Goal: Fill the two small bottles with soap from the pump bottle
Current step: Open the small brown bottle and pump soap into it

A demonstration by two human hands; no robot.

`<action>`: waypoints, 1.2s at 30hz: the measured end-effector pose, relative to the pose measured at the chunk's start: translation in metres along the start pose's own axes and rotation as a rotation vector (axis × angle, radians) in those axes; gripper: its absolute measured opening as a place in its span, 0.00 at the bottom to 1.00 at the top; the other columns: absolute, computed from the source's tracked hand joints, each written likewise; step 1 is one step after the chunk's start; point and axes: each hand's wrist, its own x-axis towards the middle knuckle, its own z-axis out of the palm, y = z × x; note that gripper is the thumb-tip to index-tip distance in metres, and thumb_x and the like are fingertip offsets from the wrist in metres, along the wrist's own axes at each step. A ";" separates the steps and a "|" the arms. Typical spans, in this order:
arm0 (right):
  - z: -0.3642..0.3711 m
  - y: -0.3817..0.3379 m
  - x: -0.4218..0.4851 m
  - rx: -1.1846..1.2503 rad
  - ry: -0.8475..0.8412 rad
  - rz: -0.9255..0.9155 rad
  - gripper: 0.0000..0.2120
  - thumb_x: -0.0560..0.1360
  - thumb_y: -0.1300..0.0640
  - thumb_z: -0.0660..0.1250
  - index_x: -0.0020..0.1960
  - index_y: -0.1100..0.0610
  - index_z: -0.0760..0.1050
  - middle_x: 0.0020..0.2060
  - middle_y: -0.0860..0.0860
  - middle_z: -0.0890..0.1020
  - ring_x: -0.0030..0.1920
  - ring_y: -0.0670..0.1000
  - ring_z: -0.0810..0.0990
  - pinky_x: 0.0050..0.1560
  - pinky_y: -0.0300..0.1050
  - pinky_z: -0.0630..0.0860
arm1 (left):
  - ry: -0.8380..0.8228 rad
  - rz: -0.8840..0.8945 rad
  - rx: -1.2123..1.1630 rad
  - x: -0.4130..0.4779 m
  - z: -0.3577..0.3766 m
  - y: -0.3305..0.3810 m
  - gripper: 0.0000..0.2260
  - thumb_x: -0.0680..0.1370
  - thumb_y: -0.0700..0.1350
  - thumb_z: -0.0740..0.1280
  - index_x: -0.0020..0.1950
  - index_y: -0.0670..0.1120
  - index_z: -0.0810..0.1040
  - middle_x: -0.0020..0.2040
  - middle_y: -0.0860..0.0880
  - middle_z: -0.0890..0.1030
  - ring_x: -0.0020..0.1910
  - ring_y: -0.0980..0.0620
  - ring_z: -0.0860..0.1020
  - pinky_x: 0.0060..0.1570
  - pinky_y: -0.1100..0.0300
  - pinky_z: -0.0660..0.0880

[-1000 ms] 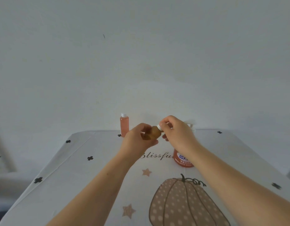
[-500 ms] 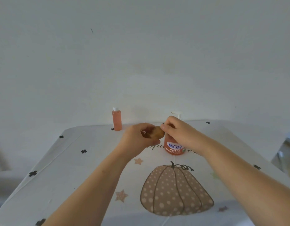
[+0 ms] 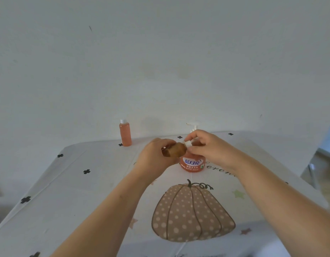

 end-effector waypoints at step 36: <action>-0.027 0.104 0.003 -0.751 0.188 0.255 0.14 0.79 0.55 0.67 0.64 0.52 0.77 0.61 0.52 0.80 0.61 0.55 0.78 0.58 0.46 0.75 | 0.036 -0.203 -0.389 0.006 0.024 -0.005 0.17 0.74 0.46 0.73 0.62 0.52 0.79 0.49 0.54 0.83 0.42 0.57 0.79 0.40 0.63 0.72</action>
